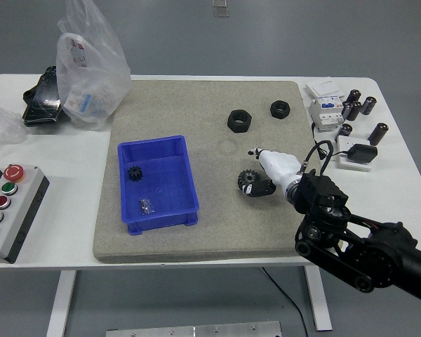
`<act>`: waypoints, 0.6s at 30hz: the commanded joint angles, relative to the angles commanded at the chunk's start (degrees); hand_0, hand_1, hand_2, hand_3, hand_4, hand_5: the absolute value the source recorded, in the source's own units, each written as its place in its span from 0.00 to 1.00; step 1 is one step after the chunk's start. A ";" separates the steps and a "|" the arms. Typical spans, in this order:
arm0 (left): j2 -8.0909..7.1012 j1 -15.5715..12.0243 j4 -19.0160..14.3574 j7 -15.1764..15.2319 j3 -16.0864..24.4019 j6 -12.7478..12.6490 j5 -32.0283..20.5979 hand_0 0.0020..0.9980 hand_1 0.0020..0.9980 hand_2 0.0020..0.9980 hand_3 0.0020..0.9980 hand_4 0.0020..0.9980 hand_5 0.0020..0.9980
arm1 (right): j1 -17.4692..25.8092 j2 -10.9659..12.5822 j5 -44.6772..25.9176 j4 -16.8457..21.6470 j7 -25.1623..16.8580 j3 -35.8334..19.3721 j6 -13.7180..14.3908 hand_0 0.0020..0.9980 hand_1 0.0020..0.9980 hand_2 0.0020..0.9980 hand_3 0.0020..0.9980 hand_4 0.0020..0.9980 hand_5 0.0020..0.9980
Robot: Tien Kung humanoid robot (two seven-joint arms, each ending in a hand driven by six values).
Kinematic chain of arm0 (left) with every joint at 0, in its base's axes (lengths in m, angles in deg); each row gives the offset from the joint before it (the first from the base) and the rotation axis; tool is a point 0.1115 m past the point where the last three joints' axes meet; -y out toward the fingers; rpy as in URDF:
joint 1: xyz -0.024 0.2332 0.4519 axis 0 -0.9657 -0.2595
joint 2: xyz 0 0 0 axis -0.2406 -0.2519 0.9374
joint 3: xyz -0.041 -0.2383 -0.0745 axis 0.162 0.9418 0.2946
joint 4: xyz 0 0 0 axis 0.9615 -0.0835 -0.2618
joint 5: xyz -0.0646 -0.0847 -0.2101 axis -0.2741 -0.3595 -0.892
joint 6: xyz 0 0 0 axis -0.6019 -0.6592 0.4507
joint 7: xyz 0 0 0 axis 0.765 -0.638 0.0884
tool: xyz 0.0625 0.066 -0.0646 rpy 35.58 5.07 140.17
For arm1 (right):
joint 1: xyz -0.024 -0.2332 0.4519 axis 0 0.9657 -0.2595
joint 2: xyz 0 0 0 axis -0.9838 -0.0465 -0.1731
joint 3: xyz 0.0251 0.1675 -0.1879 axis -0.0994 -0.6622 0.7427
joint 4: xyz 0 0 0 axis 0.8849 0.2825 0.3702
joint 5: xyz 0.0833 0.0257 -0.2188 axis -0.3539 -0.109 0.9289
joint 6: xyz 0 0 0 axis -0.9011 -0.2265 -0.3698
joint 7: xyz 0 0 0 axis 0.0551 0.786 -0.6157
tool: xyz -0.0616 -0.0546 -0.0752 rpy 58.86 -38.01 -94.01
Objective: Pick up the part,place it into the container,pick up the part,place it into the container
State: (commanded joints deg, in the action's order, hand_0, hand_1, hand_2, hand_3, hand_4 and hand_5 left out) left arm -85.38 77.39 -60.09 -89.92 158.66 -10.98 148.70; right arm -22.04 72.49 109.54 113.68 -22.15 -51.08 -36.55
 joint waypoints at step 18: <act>-0.06 0.11 0.00 0.55 -0.88 0.03 -0.75 0.62 0.53 0.54 0.63 0.71 0.41 | 0.07 -0.16 0.17 -0.65 0.00 1.67 2.39 0.33 0.61 0.48 0.68 0.52 0.23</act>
State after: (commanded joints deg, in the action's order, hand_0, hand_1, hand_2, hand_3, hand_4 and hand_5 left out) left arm -85.44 77.50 -60.09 -89.37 157.78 -10.94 147.95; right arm -21.98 72.34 109.70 113.03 -22.15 -49.42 -34.15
